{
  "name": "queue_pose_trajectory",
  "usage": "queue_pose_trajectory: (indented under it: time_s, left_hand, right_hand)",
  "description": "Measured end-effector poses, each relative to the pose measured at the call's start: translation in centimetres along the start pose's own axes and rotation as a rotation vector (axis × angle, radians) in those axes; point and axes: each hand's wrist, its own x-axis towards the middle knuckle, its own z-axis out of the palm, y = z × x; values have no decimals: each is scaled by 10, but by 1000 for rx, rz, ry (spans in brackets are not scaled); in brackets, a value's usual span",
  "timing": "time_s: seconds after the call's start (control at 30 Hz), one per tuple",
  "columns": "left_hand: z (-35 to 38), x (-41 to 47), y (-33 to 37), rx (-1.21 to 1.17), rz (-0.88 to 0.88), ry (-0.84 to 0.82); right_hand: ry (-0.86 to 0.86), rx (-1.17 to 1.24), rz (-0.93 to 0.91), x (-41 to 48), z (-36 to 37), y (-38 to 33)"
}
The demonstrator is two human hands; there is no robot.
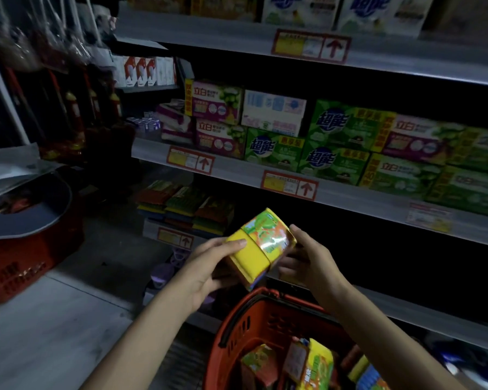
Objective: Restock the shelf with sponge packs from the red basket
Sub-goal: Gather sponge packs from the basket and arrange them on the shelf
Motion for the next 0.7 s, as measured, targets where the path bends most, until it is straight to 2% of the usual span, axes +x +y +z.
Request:
queue_pose_trajectory:
  time_s: [0.23, 0.37, 0.5, 0.57, 0.7]
  left_hand:
    - [12, 11, -9, -83, 49, 98]
    - [15, 20, -16, -122, 80, 170]
    - [19, 28, -18, -107, 142, 201]
    - [18, 33, -19, -50, 175, 223]
    - [14, 44, -21, 284, 295, 283]
  right_hand:
    - [3, 90, -23, -6, 18, 16]
    - [138, 145, -5, -4, 32, 30]
    - [163, 51, -25, -1, 38, 43]
    - [173, 45, -43, 1, 41, 45]
    - [237, 114, -78, 14, 45, 47]
